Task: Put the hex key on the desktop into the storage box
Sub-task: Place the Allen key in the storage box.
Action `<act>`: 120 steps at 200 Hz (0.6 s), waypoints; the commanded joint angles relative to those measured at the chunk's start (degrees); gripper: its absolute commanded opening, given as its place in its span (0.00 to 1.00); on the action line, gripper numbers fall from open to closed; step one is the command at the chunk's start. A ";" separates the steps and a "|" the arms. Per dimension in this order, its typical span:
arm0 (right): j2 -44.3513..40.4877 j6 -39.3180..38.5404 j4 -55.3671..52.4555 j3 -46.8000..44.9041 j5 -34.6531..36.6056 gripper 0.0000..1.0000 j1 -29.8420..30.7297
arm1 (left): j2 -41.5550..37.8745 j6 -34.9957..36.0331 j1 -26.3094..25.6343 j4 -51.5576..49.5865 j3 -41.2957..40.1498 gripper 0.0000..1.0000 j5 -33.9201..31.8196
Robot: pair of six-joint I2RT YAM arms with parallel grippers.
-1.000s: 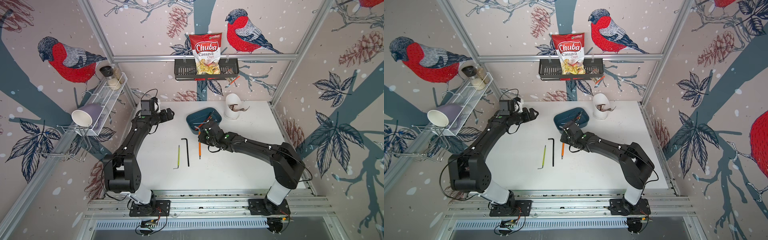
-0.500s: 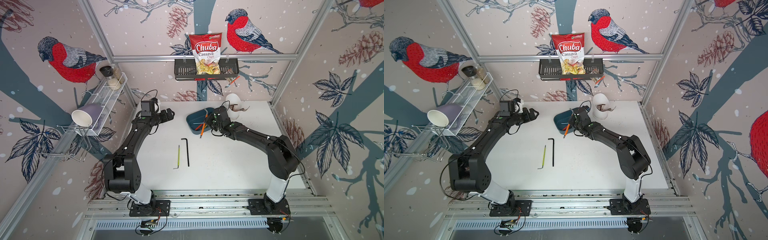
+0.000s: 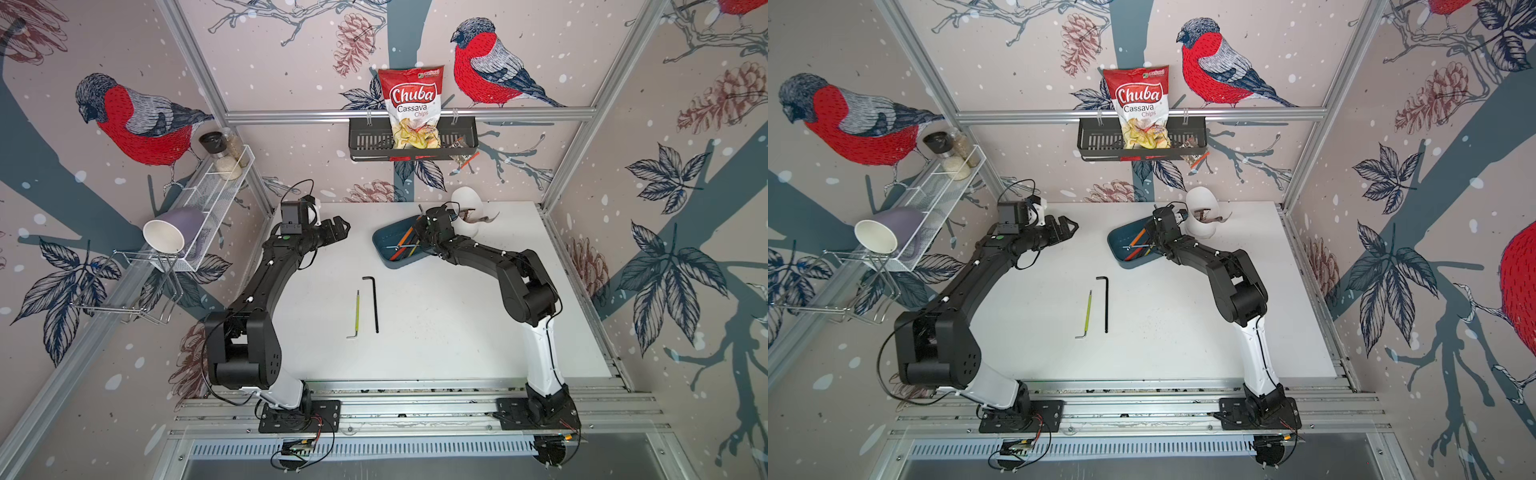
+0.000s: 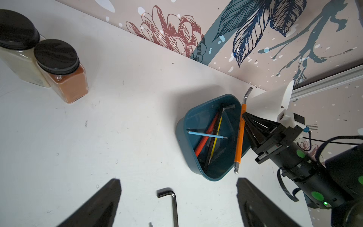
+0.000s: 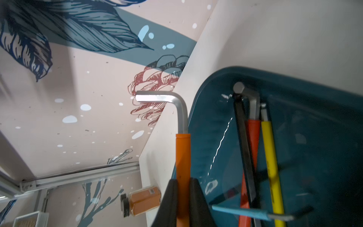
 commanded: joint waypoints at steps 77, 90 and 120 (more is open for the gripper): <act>5.85 2.64 -6.02 8.78 4.87 0.22 3.01 | -0.39 0.20 0.16 1.41 -0.06 0.95 0.78; 5.36 2.13 -7.53 8.50 5.87 0.29 3.41 | -0.39 0.29 0.18 1.33 0.02 0.95 0.86; 3.20 1.99 -5.99 4.72 4.75 0.43 3.34 | -0.46 0.83 0.21 0.62 0.40 0.95 0.72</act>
